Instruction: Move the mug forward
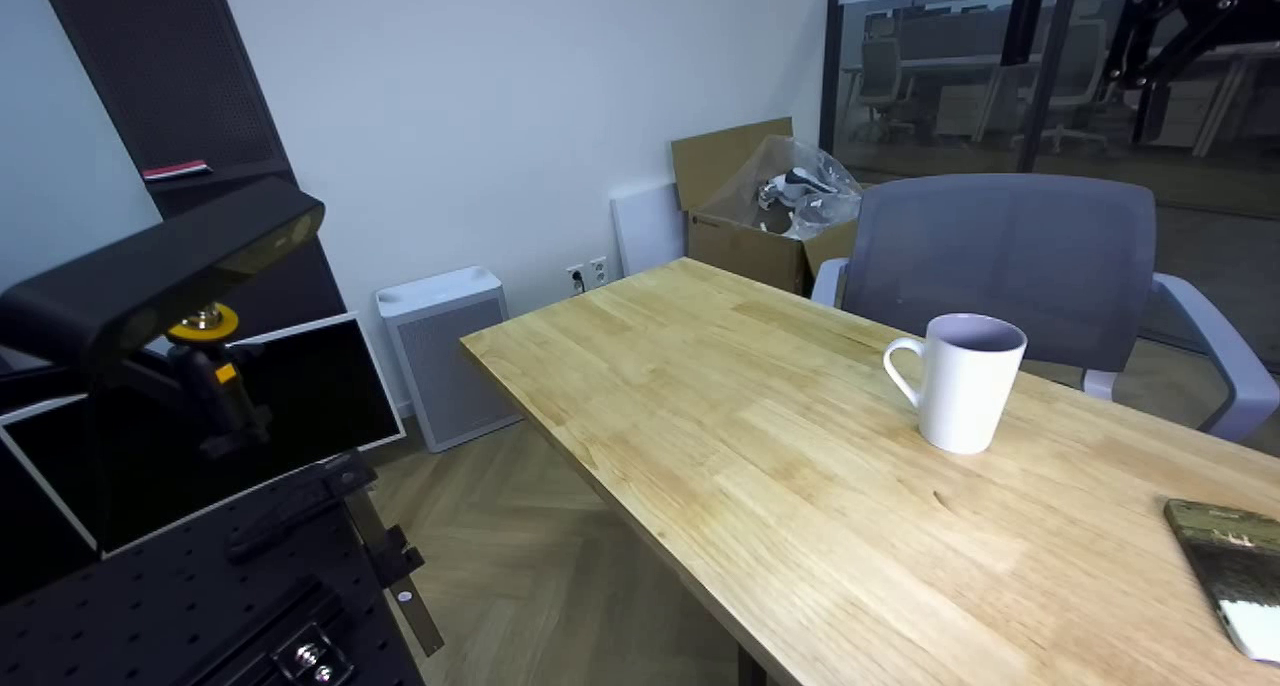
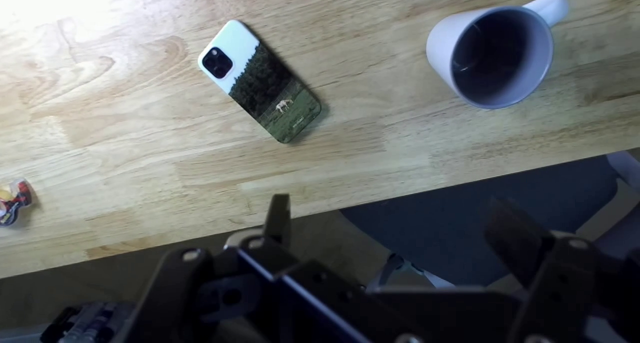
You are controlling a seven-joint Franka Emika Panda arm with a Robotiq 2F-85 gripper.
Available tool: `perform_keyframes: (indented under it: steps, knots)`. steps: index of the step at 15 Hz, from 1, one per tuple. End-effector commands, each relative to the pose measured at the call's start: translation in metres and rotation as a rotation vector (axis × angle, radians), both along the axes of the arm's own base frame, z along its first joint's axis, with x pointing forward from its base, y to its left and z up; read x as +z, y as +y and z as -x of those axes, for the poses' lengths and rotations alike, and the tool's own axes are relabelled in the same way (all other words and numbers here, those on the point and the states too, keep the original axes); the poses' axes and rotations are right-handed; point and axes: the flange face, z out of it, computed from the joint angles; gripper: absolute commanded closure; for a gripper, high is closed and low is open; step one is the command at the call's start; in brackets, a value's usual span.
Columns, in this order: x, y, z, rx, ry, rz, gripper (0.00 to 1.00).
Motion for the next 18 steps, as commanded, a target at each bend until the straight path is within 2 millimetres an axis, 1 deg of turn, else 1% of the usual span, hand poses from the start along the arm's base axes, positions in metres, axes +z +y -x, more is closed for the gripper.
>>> perform_keyframes:
  steps: [1,3,6,14,18]
  knots:
    - [0.001,-0.001,0.0,0.0,0.001,0.0,0.0]
    - [0.0,0.0,0.0,-0.008,-0.001,0.002,0.0]
    - [-0.014,0.012,-0.002,-0.015,0.003,0.011,0.0]
    - [-0.077,0.055,-0.012,0.017,0.091,0.022,0.0]
    - [-0.097,0.066,-0.015,0.04,0.114,0.044,0.0]
